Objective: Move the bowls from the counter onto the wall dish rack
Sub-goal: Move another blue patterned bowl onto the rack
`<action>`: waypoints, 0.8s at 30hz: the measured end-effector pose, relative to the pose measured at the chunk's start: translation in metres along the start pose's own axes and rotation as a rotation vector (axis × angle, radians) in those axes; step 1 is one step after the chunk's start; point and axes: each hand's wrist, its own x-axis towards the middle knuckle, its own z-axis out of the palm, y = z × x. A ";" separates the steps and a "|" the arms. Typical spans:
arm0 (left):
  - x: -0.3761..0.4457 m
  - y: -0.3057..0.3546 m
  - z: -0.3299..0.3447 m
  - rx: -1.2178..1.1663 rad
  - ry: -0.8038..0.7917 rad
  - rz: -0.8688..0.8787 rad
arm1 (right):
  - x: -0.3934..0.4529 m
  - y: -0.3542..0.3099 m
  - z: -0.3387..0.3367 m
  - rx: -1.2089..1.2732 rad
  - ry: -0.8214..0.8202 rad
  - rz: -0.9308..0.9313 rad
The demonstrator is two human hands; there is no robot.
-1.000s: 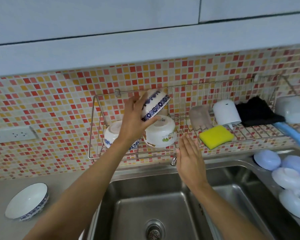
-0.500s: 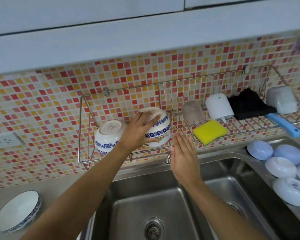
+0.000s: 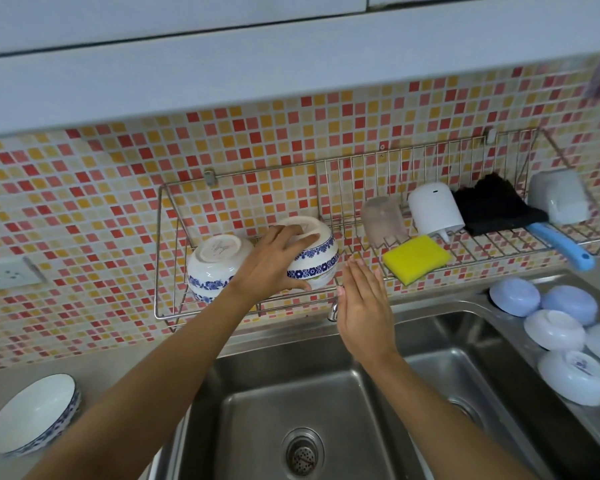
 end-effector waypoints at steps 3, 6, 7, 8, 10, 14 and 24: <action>-0.002 0.001 0.000 -0.023 -0.013 -0.009 | 0.001 -0.001 0.000 0.005 0.007 0.000; -0.005 0.000 0.002 -0.047 0.003 0.023 | 0.000 -0.001 -0.001 0.002 -0.004 0.002; -0.006 -0.001 0.002 -0.055 0.004 0.025 | 0.000 -0.001 -0.001 0.003 -0.005 0.004; -0.006 0.000 0.003 -0.064 0.007 0.017 | 0.000 -0.001 -0.001 0.003 -0.005 0.006; -0.006 0.000 0.005 -0.118 0.018 -0.044 | 0.000 -0.001 -0.001 0.005 -0.007 0.007; -0.012 -0.004 0.010 -0.293 0.090 -0.219 | 0.000 -0.001 0.000 0.014 -0.003 0.007; -0.016 -0.004 0.008 -0.394 0.050 -0.310 | 0.000 -0.004 -0.002 0.000 0.007 0.008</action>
